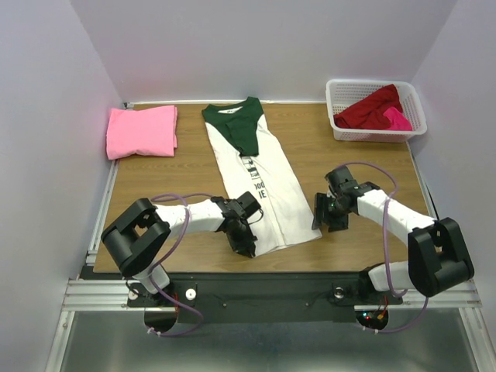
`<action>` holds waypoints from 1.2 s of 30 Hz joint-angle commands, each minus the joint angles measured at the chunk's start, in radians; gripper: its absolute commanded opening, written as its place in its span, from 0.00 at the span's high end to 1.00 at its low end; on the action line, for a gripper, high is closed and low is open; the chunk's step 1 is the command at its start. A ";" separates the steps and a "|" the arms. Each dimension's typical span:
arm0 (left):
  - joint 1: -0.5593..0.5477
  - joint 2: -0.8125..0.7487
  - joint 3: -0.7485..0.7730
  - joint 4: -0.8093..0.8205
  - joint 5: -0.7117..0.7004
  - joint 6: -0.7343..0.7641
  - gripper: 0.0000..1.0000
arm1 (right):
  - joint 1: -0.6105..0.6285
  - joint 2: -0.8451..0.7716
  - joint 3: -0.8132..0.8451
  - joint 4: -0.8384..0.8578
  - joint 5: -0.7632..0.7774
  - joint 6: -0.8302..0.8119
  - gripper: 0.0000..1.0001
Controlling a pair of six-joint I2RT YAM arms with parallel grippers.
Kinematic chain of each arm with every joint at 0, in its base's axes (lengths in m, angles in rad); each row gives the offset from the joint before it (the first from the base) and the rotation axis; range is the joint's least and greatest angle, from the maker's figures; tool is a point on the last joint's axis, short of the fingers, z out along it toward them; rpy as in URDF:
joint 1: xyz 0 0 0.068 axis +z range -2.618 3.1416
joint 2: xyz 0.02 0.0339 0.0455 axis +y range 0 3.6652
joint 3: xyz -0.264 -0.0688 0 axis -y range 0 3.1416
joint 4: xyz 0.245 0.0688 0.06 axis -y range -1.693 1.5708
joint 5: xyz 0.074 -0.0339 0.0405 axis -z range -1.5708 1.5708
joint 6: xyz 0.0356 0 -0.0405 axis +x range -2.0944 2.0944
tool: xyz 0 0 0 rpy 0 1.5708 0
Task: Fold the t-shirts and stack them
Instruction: Fold the tshirt
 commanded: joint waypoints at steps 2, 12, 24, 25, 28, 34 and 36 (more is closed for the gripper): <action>0.000 0.050 -0.003 -0.026 -0.060 0.025 0.86 | -0.004 0.010 -0.012 0.027 -0.038 -0.029 0.36; 0.000 0.047 0.006 -0.031 -0.067 0.042 1.00 | -0.006 0.074 -0.016 0.040 -0.076 -0.042 0.51; 0.000 0.030 0.000 -0.023 -0.072 0.054 1.00 | -0.005 0.105 0.008 0.077 -0.061 -0.025 0.55; 0.000 0.031 0.002 -0.023 -0.073 0.055 1.00 | -0.004 0.108 0.007 0.083 -0.069 -0.025 0.59; 0.000 0.033 0.008 -0.026 -0.076 0.063 1.00 | -0.004 0.120 -0.001 0.114 -0.096 -0.025 0.71; 0.001 0.019 0.040 -0.064 -0.075 0.126 1.00 | -0.004 0.096 0.008 0.114 -0.130 -0.029 0.99; 0.000 0.001 0.039 -0.087 -0.040 0.161 1.00 | -0.004 0.065 0.013 0.090 -0.130 -0.019 0.99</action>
